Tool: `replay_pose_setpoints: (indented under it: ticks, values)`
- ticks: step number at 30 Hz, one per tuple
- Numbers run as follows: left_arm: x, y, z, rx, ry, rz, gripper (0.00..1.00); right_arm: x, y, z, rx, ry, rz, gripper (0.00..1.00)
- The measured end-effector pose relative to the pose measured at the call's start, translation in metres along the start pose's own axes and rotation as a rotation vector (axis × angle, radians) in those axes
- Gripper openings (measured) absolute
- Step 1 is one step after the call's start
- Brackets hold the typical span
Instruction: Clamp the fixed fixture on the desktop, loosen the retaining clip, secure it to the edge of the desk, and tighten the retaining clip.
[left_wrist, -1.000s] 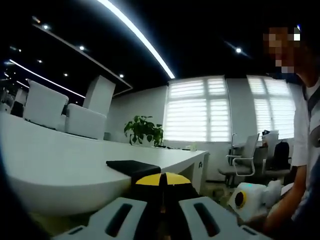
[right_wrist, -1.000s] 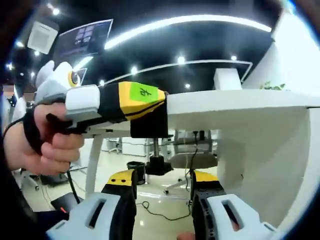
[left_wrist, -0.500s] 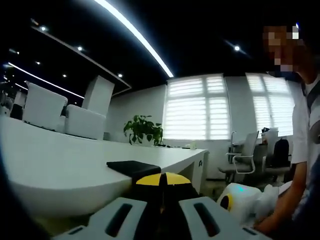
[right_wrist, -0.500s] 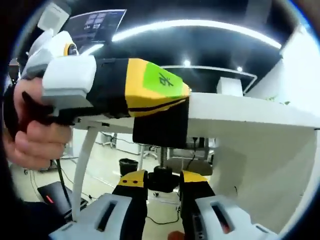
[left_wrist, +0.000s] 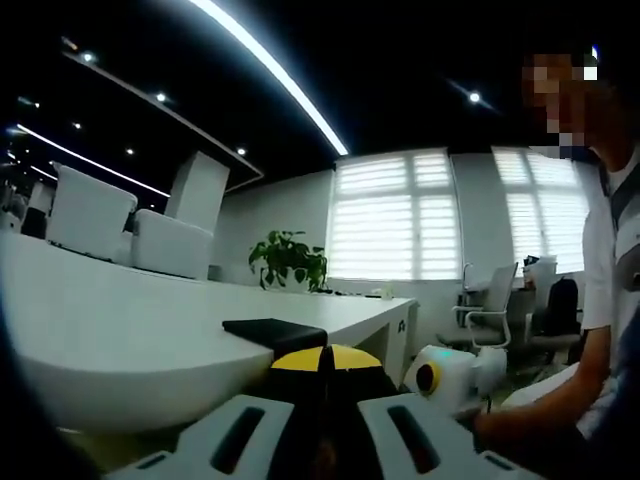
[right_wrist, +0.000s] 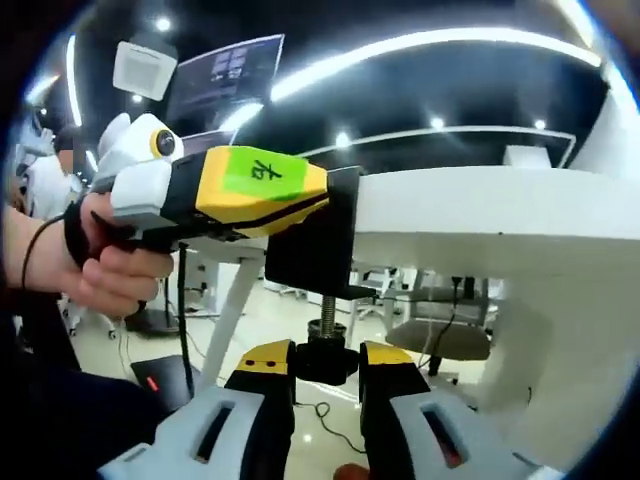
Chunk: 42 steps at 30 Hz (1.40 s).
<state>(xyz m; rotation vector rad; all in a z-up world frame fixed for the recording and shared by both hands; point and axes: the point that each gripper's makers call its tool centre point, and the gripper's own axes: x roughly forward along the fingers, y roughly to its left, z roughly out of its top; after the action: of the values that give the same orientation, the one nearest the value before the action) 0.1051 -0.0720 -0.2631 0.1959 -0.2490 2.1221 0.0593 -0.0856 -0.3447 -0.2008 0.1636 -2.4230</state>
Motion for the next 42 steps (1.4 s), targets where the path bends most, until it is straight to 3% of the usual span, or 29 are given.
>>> replay_pose_setpoints:
  ticks: [6, 9, 11, 13, 16, 19, 25, 34, 38, 42]
  values:
    - [-0.001, 0.0, 0.0, 0.0, -0.006, -0.001, 0.02, -0.001, 0.003, 0.001, 0.007, -0.002, 0.012, 0.23]
    - [-0.001, 0.001, 0.0, -0.004, -0.009, 0.001, 0.02, -0.006, 0.001, -0.004, 0.026, 0.013, -0.051, 0.25]
    - [-0.001, 0.001, 0.0, -0.005, -0.01, 0.002, 0.02, -0.014, -0.002, -0.007, 0.03, 0.012, -0.118, 0.34]
    - [-0.001, 0.001, 0.0, -0.003, -0.012, 0.002, 0.02, -0.021, 0.002, -0.008, 0.088, 0.0, -0.144, 0.4]
    - [-0.001, 0.001, 0.0, -0.004, -0.018, 0.001, 0.02, -0.037, 0.003, -0.011, 0.121, -0.006, -0.236, 0.39]
    - [0.0, 0.0, -0.003, -0.001, -0.003, -0.01, 0.02, -0.041, 0.011, -0.009, 0.102, -0.012, -0.252, 0.4]
    - [0.001, -0.001, -0.008, 0.012, 0.031, -0.026, 0.02, -0.034, -0.005, -0.002, 0.127, -0.027, -0.314, 0.38]
    - [-0.001, 0.0, 0.001, 0.001, 0.001, -0.053, 0.02, -0.003, -0.001, 0.0, 0.066, -0.024, -0.281, 0.3]
    - [-0.003, 0.001, 0.004, -0.006, -0.024, -0.064, 0.02, -0.004, -0.003, -0.007, -0.02, 0.001, -0.31, 0.24]
    - [-0.003, 0.001, 0.005, -0.014, -0.036, -0.079, 0.02, -0.005, -0.002, -0.002, -0.009, -0.009, -0.282, 0.23]
